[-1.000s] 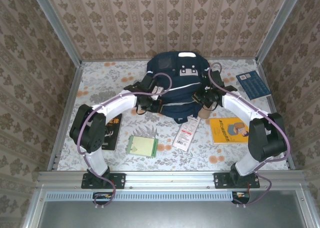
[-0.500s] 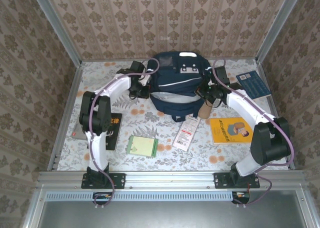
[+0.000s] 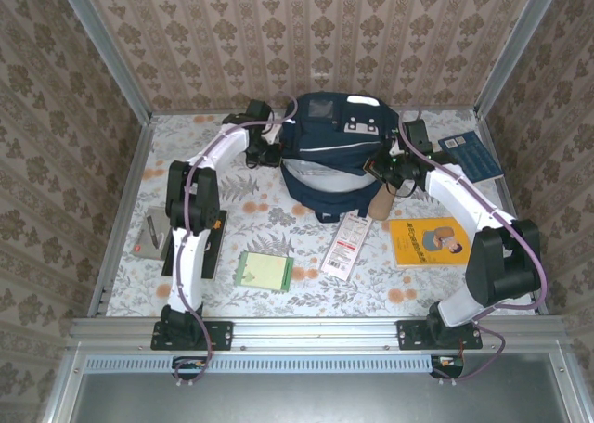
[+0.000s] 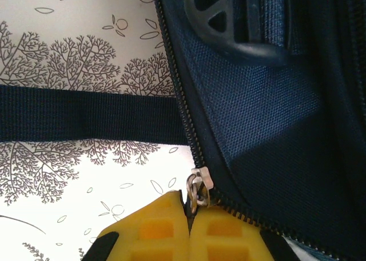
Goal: Pack books, pencil case, and school supplies into a backpack
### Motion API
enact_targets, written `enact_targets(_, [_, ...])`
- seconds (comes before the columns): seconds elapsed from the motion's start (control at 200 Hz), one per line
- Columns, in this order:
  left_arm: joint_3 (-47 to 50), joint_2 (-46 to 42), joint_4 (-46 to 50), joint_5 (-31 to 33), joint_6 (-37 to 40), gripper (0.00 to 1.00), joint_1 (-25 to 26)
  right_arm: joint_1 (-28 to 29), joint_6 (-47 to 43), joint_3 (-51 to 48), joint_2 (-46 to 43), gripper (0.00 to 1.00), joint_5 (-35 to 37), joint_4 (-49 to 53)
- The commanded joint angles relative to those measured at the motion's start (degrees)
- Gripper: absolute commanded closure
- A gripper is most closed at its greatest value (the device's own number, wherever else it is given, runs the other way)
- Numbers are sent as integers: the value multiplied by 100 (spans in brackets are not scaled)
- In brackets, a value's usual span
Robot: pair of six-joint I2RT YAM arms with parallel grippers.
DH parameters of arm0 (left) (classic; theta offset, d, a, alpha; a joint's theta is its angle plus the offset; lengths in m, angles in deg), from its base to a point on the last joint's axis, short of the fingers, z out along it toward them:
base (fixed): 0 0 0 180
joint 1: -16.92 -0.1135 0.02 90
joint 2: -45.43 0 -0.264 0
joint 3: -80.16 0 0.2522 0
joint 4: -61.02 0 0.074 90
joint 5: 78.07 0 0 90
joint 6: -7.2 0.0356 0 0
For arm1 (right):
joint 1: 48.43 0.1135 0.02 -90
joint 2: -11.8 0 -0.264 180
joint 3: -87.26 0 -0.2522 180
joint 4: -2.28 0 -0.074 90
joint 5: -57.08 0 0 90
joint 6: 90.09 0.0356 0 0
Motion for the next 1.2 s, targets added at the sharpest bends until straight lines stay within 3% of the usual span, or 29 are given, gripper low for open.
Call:
enact_targets(0.0, [114,-152,-431,520,-120,100,-491,-209,-283,320,-117,100,-162,257])
enact_targets(0.035, [313,-312,-551,383,-198,97,-491,-201,-294,378,-40,100,-271,212])
enact_targets(0.16, [1180,-1052,-1026,41,-490,67,-491,-114,-438,738,340,100,-523,231])
enact_targets(0.215, [1555,-1414,-1190,-42,-583,61,-491,-57,-458,886,494,100,-581,262])
enact_targets(0.485, [2790,-2797,-1571,-640,-888,57,-251,256,-270,979,867,100,-707,-31])
enact_targets(0.595, [2900,-3000,-1432,-239,-761,57,225,301,-163,1045,945,100,-740,-130])
enact_targets(0.7, [3083,-3116,-1509,-47,-1211,57,455,345,-132,1155,1030,100,-838,-122])
enact_targets(1.02, [3960,-3871,-1780,816,-1917,56,366,1247,43,1434,1576,100,-1019,-289])
enact_targets(1.19, [4674,-4576,-2122,942,-2215,50,98,1781,-19,2056,2125,98,-1122,-167])
